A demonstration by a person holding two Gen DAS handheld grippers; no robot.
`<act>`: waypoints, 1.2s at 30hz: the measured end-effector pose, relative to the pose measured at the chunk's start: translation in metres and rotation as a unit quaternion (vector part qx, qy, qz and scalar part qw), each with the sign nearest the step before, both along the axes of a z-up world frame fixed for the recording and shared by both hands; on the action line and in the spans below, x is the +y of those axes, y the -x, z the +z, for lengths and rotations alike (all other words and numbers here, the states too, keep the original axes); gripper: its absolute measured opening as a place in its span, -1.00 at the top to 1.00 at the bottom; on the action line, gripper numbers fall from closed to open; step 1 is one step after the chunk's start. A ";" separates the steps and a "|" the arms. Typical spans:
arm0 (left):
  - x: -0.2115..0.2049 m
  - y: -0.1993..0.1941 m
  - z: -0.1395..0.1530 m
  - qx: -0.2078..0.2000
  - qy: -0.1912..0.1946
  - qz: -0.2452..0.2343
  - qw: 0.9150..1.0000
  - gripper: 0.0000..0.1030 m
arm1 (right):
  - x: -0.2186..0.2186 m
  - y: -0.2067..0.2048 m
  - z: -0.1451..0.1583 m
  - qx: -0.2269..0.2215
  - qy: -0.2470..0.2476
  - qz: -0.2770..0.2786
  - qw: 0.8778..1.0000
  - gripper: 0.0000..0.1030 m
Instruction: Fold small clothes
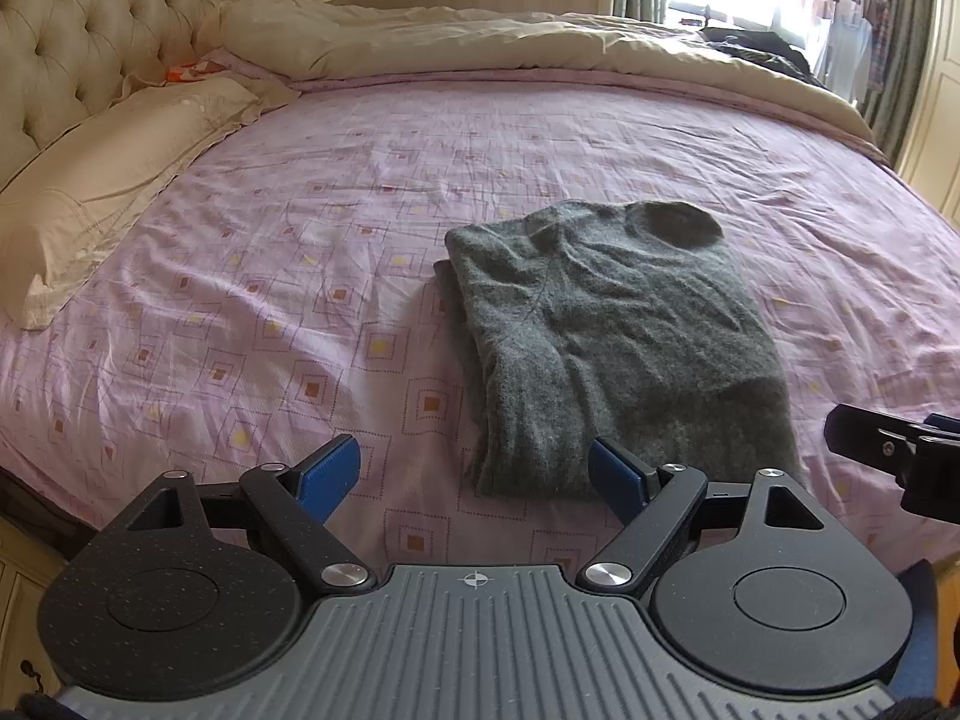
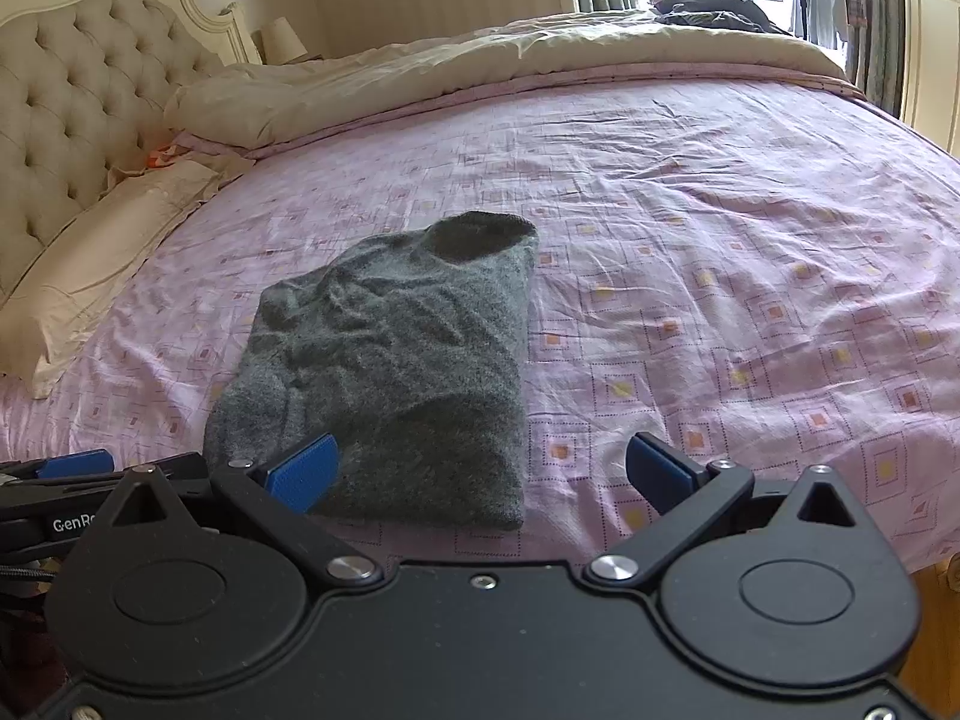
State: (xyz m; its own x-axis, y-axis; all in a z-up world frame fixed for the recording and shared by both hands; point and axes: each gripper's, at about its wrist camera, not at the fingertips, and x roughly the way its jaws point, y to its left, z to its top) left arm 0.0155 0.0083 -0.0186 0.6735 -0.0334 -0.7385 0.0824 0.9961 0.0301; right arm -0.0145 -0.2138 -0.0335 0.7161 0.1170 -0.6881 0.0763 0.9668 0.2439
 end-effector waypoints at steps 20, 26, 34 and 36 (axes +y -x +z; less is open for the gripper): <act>-0.001 0.001 0.000 0.001 0.000 0.000 1.000 -0.61 | -0.001 0.001 0.001 -0.001 -0.013 0.002 1.000 -0.98; -0.001 0.001 0.000 0.002 -0.002 0.000 1.000 -0.61 | -0.001 0.001 0.000 -0.001 -0.018 0.002 1.000 -0.98; -0.001 0.001 -0.001 0.005 -0.001 0.001 1.000 -0.61 | -0.002 0.001 -0.001 0.000 -0.024 0.003 1.000 -0.98; -0.001 0.001 -0.001 0.006 -0.001 0.001 1.000 -0.61 | -0.002 0.000 -0.001 0.000 -0.025 0.003 1.000 -0.98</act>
State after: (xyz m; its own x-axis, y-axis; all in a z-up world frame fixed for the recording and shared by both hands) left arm 0.0148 0.0073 -0.0197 0.6646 -0.0310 -0.7465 0.0810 0.9962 0.0307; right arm -0.0150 -0.2160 -0.0346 0.7150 0.1546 -0.6818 0.0711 0.9541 0.2910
